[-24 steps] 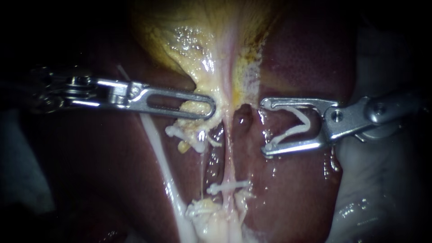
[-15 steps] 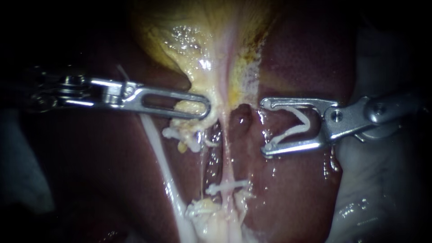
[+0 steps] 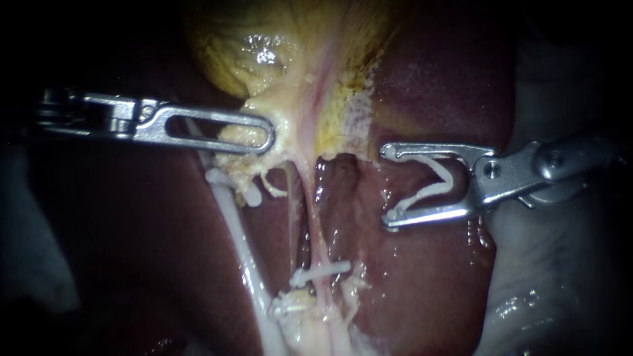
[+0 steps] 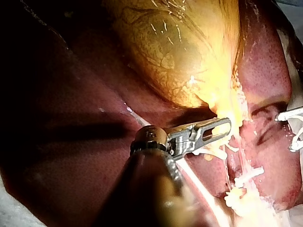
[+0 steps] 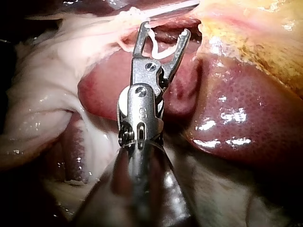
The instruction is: Clipping second clip right tube
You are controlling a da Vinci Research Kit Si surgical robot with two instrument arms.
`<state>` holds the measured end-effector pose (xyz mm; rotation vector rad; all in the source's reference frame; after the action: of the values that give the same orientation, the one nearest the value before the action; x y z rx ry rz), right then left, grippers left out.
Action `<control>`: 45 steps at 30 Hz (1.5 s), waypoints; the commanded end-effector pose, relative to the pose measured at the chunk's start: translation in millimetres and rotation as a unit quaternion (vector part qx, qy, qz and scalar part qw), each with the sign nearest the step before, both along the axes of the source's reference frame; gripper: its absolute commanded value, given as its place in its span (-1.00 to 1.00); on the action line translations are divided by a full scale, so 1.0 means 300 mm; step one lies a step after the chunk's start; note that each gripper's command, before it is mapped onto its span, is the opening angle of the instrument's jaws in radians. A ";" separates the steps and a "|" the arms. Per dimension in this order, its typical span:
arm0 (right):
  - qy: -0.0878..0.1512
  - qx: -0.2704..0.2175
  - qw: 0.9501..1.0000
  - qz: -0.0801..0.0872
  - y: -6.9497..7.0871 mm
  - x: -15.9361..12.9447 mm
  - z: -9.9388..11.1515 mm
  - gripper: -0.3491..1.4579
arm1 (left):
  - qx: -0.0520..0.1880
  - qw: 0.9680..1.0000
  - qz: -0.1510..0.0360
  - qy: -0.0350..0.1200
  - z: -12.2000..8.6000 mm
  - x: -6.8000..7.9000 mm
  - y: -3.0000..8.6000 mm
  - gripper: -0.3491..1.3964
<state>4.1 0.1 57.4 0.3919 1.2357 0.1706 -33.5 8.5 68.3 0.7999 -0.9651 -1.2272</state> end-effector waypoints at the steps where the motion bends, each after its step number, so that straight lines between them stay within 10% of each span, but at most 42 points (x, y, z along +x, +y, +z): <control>1: -0.012 0.005 1.000 -0.004 -0.0009 0.0012 0.0009 -0.06 | 0.000 1.000 0.000 0.000 0.0002 -0.0002 0.0000 -1.00; 19: -0.047 0.150 0.988 -0.001 -0.0209 0.0245 0.0256 -0.09 | 0.000 1.000 -0.001 0.001 0.0002 -0.0005 -0.0005 -1.00; 39: -0.025 0.217 0.976 -0.012 -0.0258 0.0348 0.0256 -0.17 | -0.001 1.000 -0.001 0.001 0.0000 -0.0011 -0.0008 -1.00; 45: -0.028 0.231 0.972 -0.010 -0.0245 0.0332 0.0261 -0.55 | -0.001 1.000 -0.001 0.001 0.0000 -0.0011 -0.0007 -1.00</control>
<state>14.0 -7.2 65.3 0.8012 1.1279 0.4613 -33.9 8.3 68.4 0.7964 -0.9653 -1.2295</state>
